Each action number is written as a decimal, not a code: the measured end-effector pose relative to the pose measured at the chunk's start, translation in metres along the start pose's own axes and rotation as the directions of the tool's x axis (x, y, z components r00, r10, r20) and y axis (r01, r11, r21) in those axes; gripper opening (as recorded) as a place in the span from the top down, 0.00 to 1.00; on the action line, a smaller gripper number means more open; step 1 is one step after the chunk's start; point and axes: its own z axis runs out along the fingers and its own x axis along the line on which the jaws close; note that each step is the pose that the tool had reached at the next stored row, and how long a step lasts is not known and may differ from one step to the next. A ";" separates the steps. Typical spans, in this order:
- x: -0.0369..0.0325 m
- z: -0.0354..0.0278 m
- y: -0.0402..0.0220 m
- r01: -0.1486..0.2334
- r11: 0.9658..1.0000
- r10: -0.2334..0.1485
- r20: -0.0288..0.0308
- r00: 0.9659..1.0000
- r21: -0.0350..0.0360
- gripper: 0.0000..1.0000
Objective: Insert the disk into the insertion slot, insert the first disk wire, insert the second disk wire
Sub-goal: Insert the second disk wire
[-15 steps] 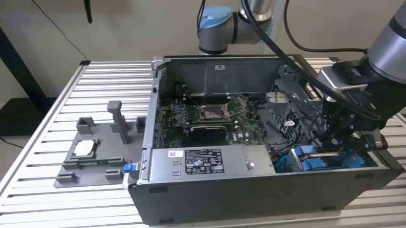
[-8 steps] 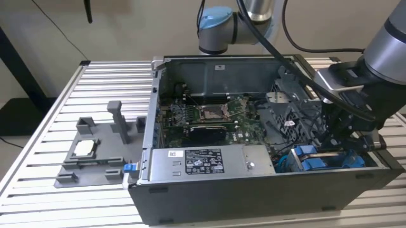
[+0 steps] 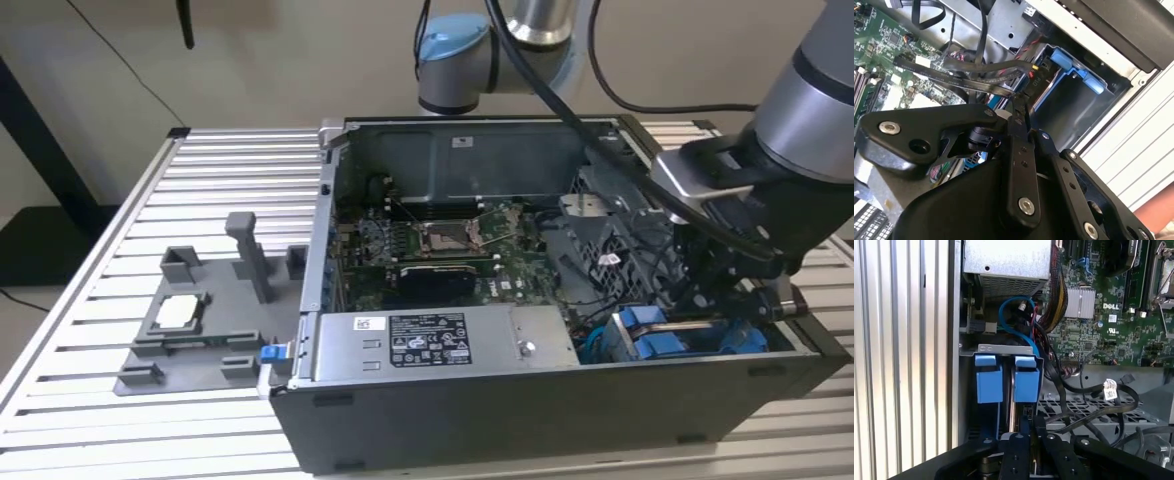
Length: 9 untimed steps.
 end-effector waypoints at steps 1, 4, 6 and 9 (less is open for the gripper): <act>0.0000 0.0003 0.0007 0.000 1.000 0.000 -0.001 1.000 0.000 0.84; 0.0002 0.0021 0.0027 0.001 1.000 -0.001 -0.004 1.000 0.003 0.84; 0.0001 0.0033 0.0027 0.001 1.000 -0.001 -0.006 1.000 0.004 0.84; -0.0002 0.0047 0.0029 0.001 1.000 -0.001 -0.007 1.000 0.005 0.84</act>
